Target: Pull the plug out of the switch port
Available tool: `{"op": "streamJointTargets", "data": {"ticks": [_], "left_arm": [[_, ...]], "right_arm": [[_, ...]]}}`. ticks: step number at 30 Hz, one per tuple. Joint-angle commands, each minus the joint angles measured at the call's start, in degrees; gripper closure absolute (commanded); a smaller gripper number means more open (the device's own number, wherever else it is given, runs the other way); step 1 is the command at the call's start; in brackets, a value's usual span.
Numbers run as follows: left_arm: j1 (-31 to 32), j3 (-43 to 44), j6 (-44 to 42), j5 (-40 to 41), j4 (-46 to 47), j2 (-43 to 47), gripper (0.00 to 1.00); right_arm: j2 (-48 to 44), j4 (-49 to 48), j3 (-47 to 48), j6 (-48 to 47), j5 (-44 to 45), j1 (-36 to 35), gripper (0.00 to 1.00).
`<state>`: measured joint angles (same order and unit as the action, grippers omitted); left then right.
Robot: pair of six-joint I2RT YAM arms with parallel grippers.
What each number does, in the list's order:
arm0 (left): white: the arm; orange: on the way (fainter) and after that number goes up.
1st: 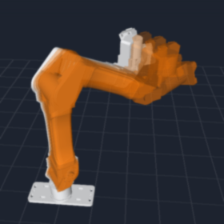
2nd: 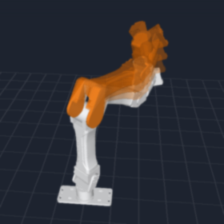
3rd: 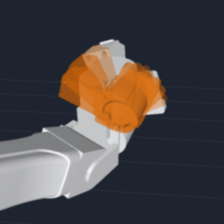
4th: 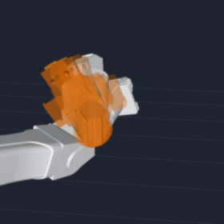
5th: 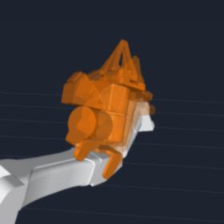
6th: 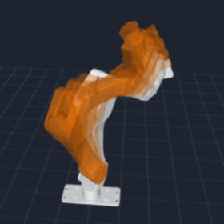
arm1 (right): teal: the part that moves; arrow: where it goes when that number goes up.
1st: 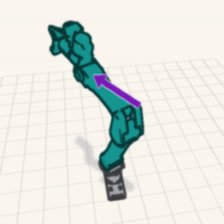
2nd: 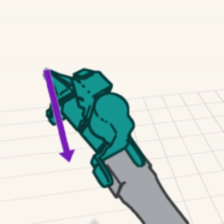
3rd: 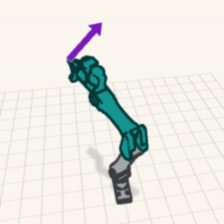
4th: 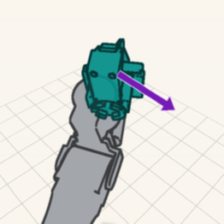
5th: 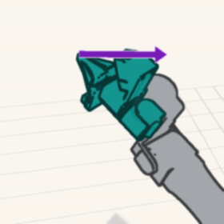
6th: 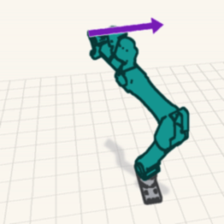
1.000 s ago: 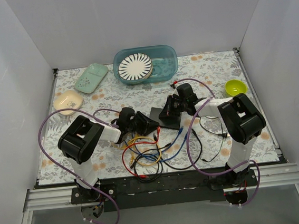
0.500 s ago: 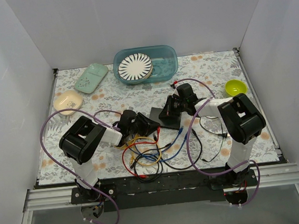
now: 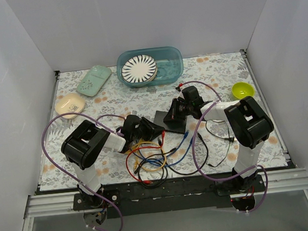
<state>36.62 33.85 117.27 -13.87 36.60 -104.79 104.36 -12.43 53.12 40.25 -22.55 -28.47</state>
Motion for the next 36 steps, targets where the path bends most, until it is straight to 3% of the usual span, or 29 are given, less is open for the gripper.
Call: {"op": "streamJointTargets", "data": {"ticks": [1,4,9,24,29,36], "left_arm": [[1.00,-3.17,-4.23,0.60,-11.64,-2.43,0.71],[1.08,-3.43,-6.08,-0.81,-10.94,-2.61,0.64],[1.08,-3.44,-6.62,-0.46,-12.42,-2.87,0.64],[1.96,0.34,-7.76,3.85,-18.14,-3.66,0.83],[2.05,-0.53,-9.08,1.30,-14.54,-3.75,0.71],[2.05,-2.82,-11.19,1.04,-13.92,-2.61,0.68]], "right_arm": [[3.40,7.68,-1.88,-2.46,3.91,-0.10,0.94],[3.40,7.77,-1.88,-2.46,3.91,-0.10,0.94],[3.48,7.68,-2.06,-2.55,4.00,-0.18,0.94],[3.49,8.12,-1.88,-2.63,4.09,-0.10,0.94],[3.57,8.12,-1.71,-2.72,4.00,-0.10,0.94],[3.66,8.03,-1.62,-2.72,3.91,-0.01,0.94]]}}
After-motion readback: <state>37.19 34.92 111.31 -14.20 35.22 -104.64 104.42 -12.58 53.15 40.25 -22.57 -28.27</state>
